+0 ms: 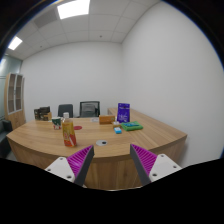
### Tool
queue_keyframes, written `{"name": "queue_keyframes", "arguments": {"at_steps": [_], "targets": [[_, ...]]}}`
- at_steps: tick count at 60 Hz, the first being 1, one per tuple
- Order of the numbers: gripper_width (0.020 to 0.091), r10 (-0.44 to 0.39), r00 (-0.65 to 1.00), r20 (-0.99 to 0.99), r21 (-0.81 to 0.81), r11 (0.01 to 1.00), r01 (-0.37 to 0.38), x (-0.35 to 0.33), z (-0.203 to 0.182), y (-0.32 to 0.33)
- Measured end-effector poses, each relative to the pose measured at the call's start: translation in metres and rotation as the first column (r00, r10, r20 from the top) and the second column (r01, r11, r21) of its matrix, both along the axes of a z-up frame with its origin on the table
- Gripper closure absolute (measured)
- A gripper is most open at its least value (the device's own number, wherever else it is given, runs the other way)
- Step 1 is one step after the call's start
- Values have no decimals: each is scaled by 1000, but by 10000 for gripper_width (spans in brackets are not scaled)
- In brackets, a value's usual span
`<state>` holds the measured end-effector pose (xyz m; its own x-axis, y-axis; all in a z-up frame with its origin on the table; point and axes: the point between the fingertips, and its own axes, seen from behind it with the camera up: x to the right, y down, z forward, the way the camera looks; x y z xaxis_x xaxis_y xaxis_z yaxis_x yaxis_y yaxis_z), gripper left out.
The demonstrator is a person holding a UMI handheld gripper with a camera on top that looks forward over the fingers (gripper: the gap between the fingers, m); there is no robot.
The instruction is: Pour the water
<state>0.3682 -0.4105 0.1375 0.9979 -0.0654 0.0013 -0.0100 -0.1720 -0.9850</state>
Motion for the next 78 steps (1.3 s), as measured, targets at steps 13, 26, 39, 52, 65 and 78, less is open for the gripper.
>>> {"name": "queue_keyframes", "arguments": {"at_steps": [13,26,39,52,65,78], "targets": [[290,16,1000,-1,0,1000,-16,-19,-7,21],[291,126,989,-71,17,992,-125,-103,-33,80],[278,210,976,-61,-22,977,-211,-191,-62,172],[261,162,986,-50,7,987,-161,-221,-56,256],[513,100,994,-38,-6,995,-101,-229,-61,302],[661,55,998,25,34,998,-56,-229,-57,303]]}}
